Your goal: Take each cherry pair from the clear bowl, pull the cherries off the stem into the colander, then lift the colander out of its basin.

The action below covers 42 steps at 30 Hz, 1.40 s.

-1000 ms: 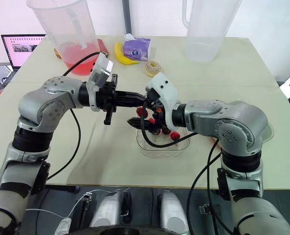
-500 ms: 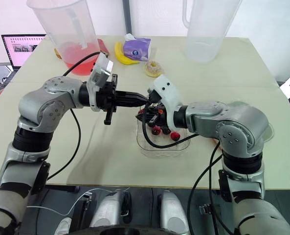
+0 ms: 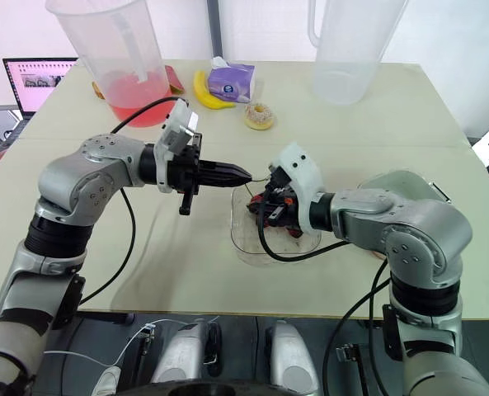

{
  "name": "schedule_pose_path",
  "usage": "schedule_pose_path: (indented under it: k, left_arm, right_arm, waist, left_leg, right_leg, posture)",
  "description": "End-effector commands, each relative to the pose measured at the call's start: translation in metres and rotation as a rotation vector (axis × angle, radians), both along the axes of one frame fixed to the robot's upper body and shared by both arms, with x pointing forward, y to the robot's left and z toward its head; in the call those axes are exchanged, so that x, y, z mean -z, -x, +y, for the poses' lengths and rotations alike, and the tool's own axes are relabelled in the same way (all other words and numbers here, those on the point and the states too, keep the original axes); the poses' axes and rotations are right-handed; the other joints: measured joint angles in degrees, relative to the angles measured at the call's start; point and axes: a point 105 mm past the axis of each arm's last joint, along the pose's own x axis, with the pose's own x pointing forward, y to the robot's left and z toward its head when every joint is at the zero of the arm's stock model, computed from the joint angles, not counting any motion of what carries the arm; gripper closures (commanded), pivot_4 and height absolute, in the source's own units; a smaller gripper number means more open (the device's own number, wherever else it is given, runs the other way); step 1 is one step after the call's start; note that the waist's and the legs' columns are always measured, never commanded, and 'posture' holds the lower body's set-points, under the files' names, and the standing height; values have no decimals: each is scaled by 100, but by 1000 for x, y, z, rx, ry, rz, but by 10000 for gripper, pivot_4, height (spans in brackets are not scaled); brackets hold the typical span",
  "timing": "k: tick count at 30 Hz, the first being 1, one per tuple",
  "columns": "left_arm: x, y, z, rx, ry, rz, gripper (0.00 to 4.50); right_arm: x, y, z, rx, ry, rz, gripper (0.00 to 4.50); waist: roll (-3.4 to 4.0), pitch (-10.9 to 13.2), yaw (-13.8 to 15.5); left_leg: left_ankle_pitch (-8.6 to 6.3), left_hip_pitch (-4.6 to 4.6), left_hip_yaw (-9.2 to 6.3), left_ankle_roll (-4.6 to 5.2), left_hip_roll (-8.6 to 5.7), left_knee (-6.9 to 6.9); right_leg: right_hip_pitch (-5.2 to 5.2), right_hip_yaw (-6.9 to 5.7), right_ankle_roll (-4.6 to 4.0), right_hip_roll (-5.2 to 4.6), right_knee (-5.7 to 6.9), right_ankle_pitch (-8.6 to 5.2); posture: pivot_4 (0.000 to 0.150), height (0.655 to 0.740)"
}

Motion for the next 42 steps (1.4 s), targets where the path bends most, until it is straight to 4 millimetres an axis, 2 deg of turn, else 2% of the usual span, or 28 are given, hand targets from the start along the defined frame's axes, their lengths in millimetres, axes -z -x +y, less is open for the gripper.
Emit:
schedule_pose_path:
  k: [1,11,14,16,22,26,28,31,34,40,42]
  left_arm:
    - [-23,5,1,14,57,-84,45000]
    - [-23,4,0,14,58,-81,45000]
    - [-23,3,1,10,57,-82,45000]
    - [-23,3,2,8,55,-82,45000]
    - [-20,5,6,-2,50,-69,45000]
    - [-17,8,10,-11,48,-50,45000]
    - [-16,9,11,-15,49,-42,45000]
    - [-12,11,12,-18,46,-30,45000]
    - [-9,12,12,-18,43,-23,45000]
    - [-9,12,10,-16,44,-20,45000]
    - [-9,12,10,-19,45,-22,45000]
  right_arm:
    - [9,4,-7,20,48,34,39339]
    - [22,5,-12,43,107,72,39339]
    - [20,5,-13,45,99,66,39339]
    - [12,2,-20,78,88,44,39339]
    - [-28,-8,-87,367,81,-107,39339]
    - [-39,-2,-155,680,141,-154,39339]
    - [-35,5,-176,785,176,-145,39339]
    - [-15,14,-195,885,237,-84,39339]
    - [2,18,-206,955,257,-29,39339]
    - [20,18,-220,1037,252,42,39339]
    - [25,17,-222,1044,243,58,29237]
  waist:
    - [0,0,-1]
    - [0,0,-3]
    - [0,0,-2]
    - [0,0,-2]
    - [0,1,20]
    - [0,1,22]
    - [0,0,15]
    - [0,0,-7]
    - [3,-1,-10]
    - [3,-1,4]
    - [3,-1,16]
  left_leg:
    - [0,0,0,0,0,0]
    - [0,0,0,0,0,-1]
    - [0,0,0,0,0,-1]
    - [0,0,0,0,0,0]
    - [-2,-1,0,3,-4,0]
    - [-1,0,-1,1,0,-5]
    - [0,1,0,0,0,-6]
    - [3,6,0,-5,0,-7]
    - [3,8,0,-6,1,-8]
    - [5,9,2,-8,-1,-8]
    - [5,9,2,-8,-2,-8]
  right_leg:
    - [0,0,0,1,0,0]
    - [-1,0,0,2,0,0]
    - [-1,1,0,2,-1,0]
    - [-1,0,0,2,-1,0]
    - [1,-1,0,-1,-3,0]
    - [2,0,0,0,-5,0]
    - [2,2,0,0,-4,-1]
    - [4,3,0,1,-3,-1]
    - [5,4,1,4,-3,-1]
    - [5,7,3,13,-3,-2]
    - [5,7,4,13,-3,-3]
  posture:
    - [1500,7400]
    - [1500,7400]
    - [1500,7400]
    - [1500,7400]
    - [1500,7400]
    - [1500,7400]
    - [1500,7400]
    - [1500,7400]
    - [1500,7400]
    - [1500,7400]
    - [1500,7400]
